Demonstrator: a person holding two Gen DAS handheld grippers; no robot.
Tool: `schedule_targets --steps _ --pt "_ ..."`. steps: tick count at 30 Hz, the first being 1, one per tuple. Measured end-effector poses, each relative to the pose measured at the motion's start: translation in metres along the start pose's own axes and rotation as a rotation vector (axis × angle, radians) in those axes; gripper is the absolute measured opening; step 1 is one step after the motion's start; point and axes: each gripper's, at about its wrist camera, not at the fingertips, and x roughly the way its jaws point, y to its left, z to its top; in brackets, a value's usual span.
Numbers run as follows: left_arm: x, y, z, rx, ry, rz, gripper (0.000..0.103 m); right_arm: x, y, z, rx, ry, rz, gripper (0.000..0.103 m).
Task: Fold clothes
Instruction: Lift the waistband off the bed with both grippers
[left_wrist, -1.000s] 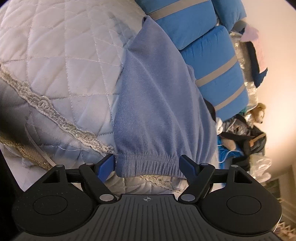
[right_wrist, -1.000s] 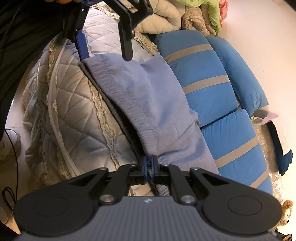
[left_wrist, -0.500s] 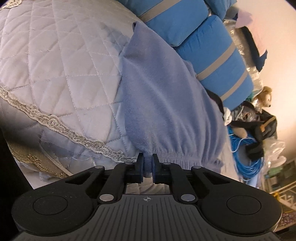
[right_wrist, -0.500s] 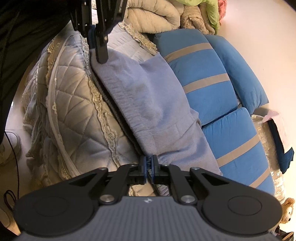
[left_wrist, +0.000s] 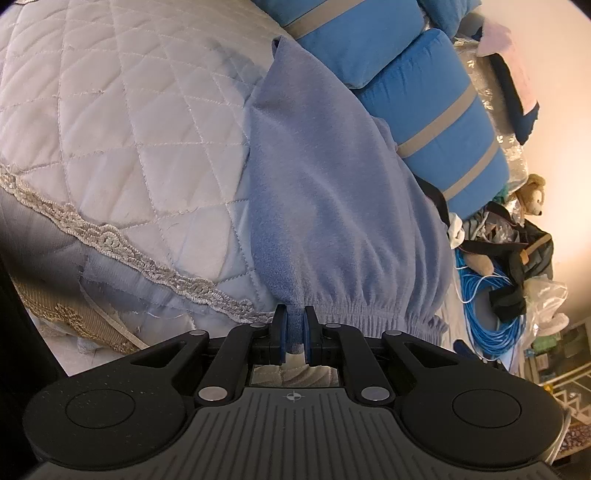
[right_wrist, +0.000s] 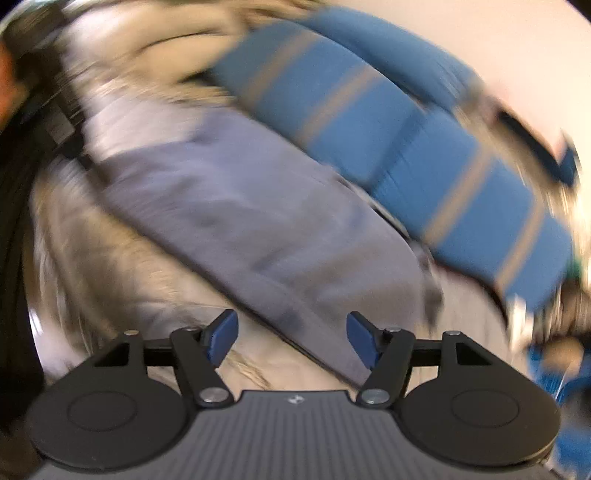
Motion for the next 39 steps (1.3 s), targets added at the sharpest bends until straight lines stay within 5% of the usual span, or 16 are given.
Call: schedule_targets --steps 5,11,13,15,19,25,31,39 --pt "0.002 0.002 0.001 0.002 0.002 -0.002 0.008 0.006 -0.075 -0.012 0.392 0.071 -0.007 0.075" --pt "0.002 0.004 0.002 0.004 0.004 0.007 0.008 0.027 -0.121 -0.036 0.713 0.119 0.133 0.072" --pt "0.002 0.004 0.001 0.004 0.005 0.007 0.008 0.036 -0.130 -0.046 0.808 0.143 0.150 0.059" --pt "0.001 0.004 0.001 0.003 0.006 0.007 0.008 0.042 -0.133 -0.054 0.882 0.150 0.174 0.034" --pt "0.000 0.002 0.000 0.001 0.007 0.010 0.008 0.044 -0.127 -0.051 0.851 0.160 0.177 0.000" --pt "-0.010 -0.014 -0.006 -0.016 0.039 -0.056 0.008 0.027 -0.145 -0.035 0.798 0.132 0.153 0.000" --pt "-0.019 -0.053 -0.023 0.076 0.068 -0.124 0.008 -0.001 -0.177 -0.020 0.789 0.086 0.107 0.000" --pt "-0.054 -0.072 0.008 0.125 -0.019 -0.162 0.007 -0.037 -0.196 0.010 0.801 -0.007 0.156 0.000"
